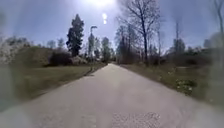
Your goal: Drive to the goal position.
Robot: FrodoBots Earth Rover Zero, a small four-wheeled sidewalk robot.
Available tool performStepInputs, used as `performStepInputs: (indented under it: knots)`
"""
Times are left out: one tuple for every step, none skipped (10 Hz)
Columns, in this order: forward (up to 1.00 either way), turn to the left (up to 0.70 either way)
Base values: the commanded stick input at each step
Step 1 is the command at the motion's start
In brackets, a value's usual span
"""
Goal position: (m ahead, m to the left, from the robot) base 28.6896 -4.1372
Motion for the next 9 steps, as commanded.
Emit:
performStepInputs:
  knots:
    - [0.70,0.00]
    - [0.65,-0.07]
    - [0.64,-0.14]
    - [0.70,-0.09]
    - [0.70,0.00]
    - [0.70,0.00]
    - [0.70,0.00]
    - [0.70,0.00]
    - [0.70,0.00]
